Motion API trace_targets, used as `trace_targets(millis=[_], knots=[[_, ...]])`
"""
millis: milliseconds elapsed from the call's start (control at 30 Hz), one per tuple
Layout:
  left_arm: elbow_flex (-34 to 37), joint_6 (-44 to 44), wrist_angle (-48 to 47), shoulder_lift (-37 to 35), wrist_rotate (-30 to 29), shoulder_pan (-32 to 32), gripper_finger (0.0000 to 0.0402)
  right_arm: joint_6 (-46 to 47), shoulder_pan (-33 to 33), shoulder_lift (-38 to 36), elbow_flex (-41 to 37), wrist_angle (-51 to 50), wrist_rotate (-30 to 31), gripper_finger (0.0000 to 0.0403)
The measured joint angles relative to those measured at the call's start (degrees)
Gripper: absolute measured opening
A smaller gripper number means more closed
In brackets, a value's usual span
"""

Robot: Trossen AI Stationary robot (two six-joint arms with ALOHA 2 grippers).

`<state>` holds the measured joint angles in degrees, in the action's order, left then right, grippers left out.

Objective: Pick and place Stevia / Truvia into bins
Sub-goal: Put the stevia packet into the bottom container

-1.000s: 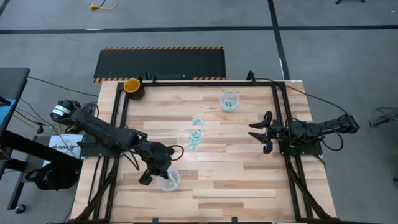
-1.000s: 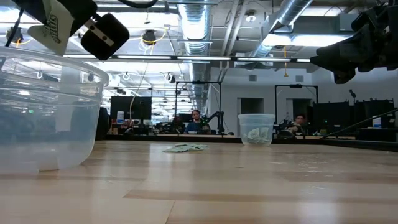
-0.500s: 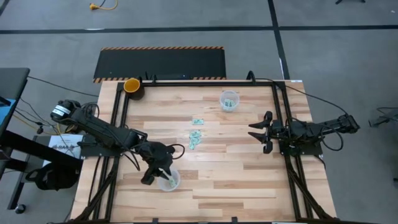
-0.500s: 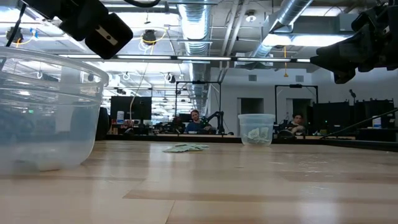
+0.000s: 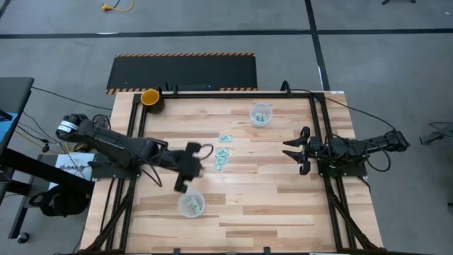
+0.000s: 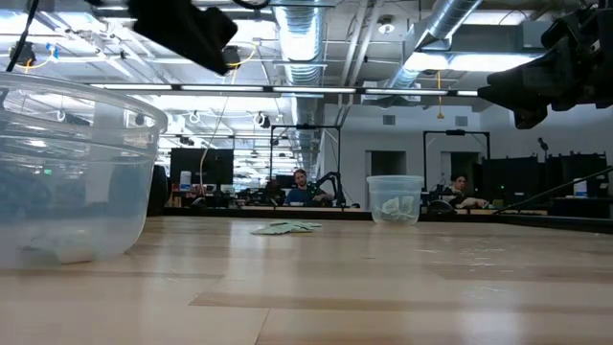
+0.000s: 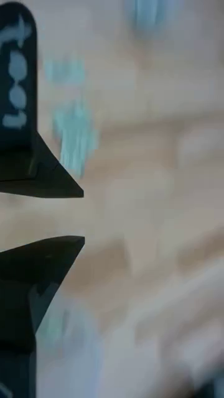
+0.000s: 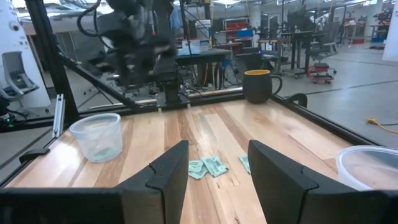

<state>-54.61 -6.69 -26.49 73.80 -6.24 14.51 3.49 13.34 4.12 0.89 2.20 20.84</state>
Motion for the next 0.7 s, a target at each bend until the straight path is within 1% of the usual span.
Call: trace_targets(millis=[67,133,200,267,333,400,467,533,600,633,700], knots=[[-0.2,-2.8,1.0,0.0,-4.9,-1.7,0.0099,0.0,0.0,0.0,0.0,0.0,0.0,0.0159],[-0.2,-5.1,1.4,0.0,-7.7,-4.1,0.0099,0.0,0.0,0.0,0.0,0.0,0.0,0.0159],[-0.2,-6.6,1.9,0.1,-7.8,-7.5,0.0098,0.0,0.0,0.0,0.0,0.0,0.0,0.0159],[-0.2,-7.7,2.5,0.4,-6.6,-11.2,0.0098,0.0,0.0,0.0,0.0,0.0,0.0,0.0159],[-0.2,-8.9,3.2,0.5,-4.0,-15.3,0.0098,0.0,0.0,0.0,0.0,0.0,0.0,0.0159],[-0.2,-10.1,5.3,1.2,0.5,-19.4,0.0098,0.0,0.0,0.0,0.0,0.0,0.0,0.0159],[-0.2,-11.9,6.5,2.2,7.0,-23.3,0.0098,0.0,0.0,0.0,0.0,0.0,0.0,0.0159],[-0.3,-13.4,10.3,4.5,13.8,-26.6,0.0098,0.0,0.0,0.0,0.0,0.0,0.0,0.0159],[-0.2,-14.0,12.6,7.2,19.1,-29.1,0.0098,0.0,0.0,0.0,0.0,0.0,0.0,0.0159],[-0.2,-14.0,14.9,8.9,20.5,-30.0,0.0098,0.0,0.0,0.0,0.0,0.0,0.0,0.0159],[-0.2,-14.2,17.6,12.2,21.0,-31.4,0.0098,0.0,0.0,0.0,0.0,0.1,0.0,0.0159]])
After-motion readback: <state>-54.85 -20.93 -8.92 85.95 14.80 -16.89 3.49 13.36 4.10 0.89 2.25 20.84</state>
